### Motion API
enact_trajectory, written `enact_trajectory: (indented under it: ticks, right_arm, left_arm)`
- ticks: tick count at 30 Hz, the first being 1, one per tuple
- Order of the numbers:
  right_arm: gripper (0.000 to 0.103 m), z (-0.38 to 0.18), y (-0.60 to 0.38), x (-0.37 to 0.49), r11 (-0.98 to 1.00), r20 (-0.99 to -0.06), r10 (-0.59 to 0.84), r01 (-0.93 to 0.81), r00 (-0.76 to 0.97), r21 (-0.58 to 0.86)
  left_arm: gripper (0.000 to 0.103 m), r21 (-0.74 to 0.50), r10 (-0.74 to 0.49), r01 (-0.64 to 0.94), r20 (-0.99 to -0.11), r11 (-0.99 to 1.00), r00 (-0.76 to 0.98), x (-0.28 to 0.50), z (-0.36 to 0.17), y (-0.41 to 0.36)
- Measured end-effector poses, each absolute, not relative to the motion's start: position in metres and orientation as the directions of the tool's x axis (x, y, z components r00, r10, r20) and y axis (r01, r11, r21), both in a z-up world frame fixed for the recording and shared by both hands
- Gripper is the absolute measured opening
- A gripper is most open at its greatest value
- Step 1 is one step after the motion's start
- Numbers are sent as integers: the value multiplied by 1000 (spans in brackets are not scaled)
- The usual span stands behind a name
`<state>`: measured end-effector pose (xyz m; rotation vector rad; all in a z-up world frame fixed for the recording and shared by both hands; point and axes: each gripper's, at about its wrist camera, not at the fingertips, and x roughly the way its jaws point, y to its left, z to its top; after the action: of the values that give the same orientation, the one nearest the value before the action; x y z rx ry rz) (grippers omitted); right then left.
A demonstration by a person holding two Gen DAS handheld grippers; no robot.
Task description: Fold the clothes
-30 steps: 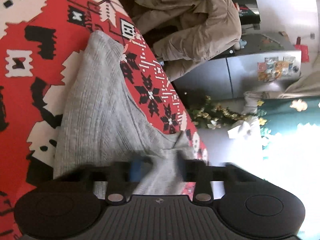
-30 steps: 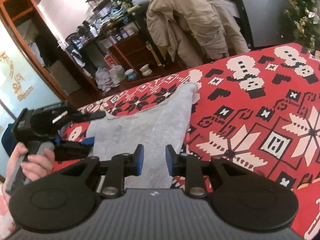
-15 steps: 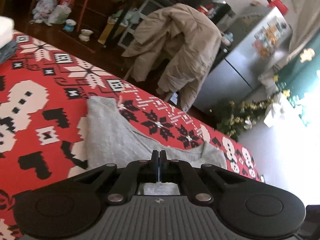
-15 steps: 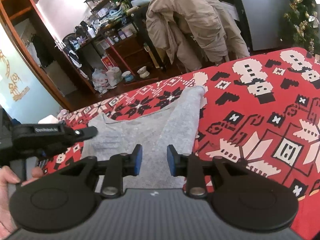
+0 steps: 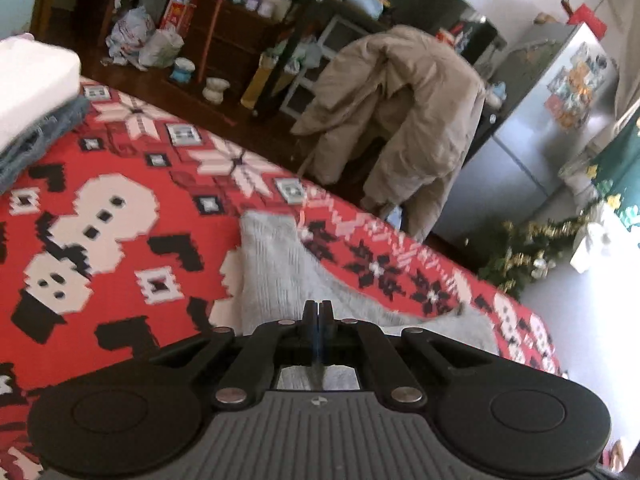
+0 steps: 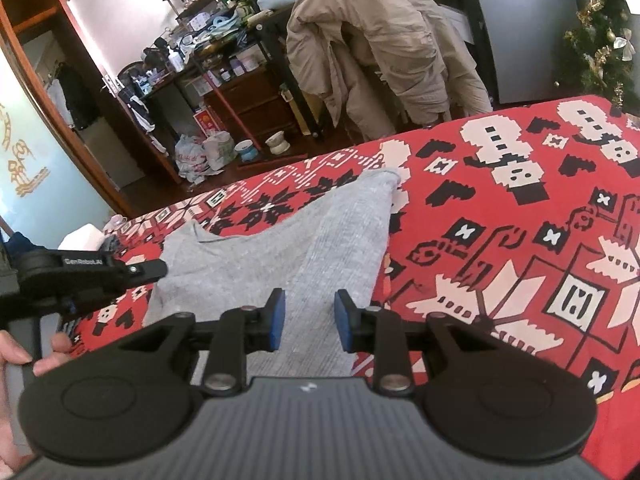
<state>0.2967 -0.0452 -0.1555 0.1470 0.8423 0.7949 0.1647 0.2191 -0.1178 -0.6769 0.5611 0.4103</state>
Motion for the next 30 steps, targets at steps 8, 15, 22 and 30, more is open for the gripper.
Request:
enact_trajectory:
  ticks: [8,15,22,30]
  right_arm:
    - [30,-165,-37,298,741,-664,629,-570,404,354]
    - [19,-152,-39,296,742,-605,645,-573,468,348]
    - [17,-144,-34,291,735,-564,654,-599,505,316]
    - [11,-134,-32,310,764,-516,634,-568,576,304]
  left_arm:
    - [1,-462,149,-545,-651,699,744,170,-127,223]
    - [9,-461,173,-577,-661,674,730,165,-128,229]
    - [13,-504,58,-413,-580,759,813,169,-108,196]
    - [11,-435,-1,-351,-629,829,778,188,-120,163]
